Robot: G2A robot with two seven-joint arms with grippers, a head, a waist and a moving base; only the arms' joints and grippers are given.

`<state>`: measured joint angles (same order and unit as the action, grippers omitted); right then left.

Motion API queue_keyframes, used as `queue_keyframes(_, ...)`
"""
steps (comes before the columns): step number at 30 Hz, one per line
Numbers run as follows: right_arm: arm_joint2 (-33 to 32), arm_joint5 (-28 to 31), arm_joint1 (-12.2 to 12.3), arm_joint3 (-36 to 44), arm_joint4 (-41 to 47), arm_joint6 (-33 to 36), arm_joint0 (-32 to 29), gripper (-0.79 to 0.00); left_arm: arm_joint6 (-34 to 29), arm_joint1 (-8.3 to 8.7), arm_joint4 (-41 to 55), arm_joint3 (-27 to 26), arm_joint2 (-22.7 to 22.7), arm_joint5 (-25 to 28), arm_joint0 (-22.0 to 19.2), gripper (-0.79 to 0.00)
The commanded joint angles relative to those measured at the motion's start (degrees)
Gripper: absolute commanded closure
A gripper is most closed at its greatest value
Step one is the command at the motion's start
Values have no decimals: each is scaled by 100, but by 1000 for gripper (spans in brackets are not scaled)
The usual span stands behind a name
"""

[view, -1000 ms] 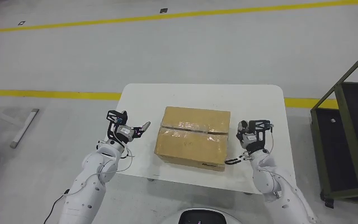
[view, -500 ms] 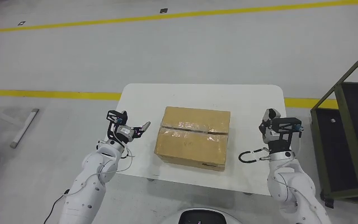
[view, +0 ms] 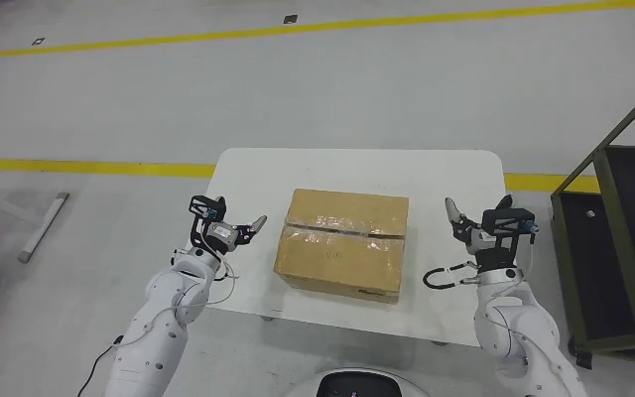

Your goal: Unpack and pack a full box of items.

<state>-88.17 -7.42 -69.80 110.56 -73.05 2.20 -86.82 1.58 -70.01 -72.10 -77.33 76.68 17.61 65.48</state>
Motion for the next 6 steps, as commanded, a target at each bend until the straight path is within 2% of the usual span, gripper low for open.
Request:
queue_keyframes(1, 0, 0, 0, 0, 0, 0, 0, -779, 0, 0, 0, 0, 0, 0, 0, -784)
queue_keyframes(6, 0, 0, 0, 0, 0, 0, 0, -785, 0, 0, 0, 0, 0, 0, 0, -785)
